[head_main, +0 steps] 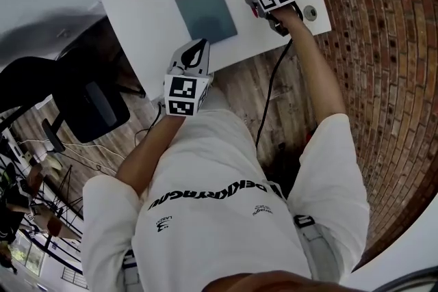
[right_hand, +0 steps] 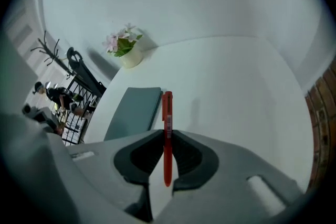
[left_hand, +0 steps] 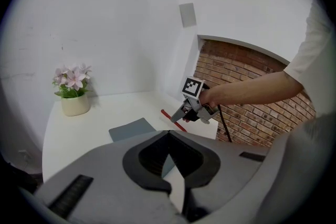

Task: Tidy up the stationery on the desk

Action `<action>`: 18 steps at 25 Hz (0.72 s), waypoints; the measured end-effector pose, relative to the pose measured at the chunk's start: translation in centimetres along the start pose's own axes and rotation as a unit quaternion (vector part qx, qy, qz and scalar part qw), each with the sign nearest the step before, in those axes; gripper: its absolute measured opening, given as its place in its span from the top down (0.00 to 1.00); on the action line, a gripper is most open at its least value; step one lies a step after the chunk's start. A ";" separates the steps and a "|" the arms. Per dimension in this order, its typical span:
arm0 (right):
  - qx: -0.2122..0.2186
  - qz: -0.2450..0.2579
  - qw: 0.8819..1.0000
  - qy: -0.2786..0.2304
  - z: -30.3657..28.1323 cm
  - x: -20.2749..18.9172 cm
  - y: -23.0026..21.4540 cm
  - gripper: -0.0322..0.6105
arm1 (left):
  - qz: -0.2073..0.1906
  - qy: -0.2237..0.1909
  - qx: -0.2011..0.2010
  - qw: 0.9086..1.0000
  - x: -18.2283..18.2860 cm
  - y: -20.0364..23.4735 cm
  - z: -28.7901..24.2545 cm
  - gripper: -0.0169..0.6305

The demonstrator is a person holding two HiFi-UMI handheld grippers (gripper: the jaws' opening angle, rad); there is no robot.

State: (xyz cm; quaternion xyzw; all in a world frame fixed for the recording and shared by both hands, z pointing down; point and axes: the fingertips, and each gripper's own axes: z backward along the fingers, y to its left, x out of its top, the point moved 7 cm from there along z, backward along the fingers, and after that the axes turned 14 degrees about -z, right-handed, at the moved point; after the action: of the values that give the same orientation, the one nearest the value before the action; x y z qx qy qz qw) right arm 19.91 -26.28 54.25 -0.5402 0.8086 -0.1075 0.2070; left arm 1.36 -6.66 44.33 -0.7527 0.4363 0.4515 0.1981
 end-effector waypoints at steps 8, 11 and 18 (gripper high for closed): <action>0.022 -0.117 0.993 0.010 -2.9 -0.8 1.3 0.87 | 0.001 0.002 -0.005 1.000 -0.2 0.0 0.2 0.98; 0.009 -0.120 0.993 0.015 -3.8 -0.9 1.5 0.87 | 0.002 0.005 -0.008 1.000 -0.3 -0.1 0.2 0.98; -0.017 -0.104 0.994 0.034 -5.4 -0.7 2.1 0.87 | 0.008 0.009 -0.007 1.000 -0.7 0.4 0.2 0.98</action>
State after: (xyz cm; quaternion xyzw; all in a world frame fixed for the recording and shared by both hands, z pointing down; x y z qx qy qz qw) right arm 15.96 -25.03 58.38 -0.6209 0.7563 -0.1330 0.1576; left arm 0.78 -6.38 44.86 -0.7549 0.4404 0.4494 0.1851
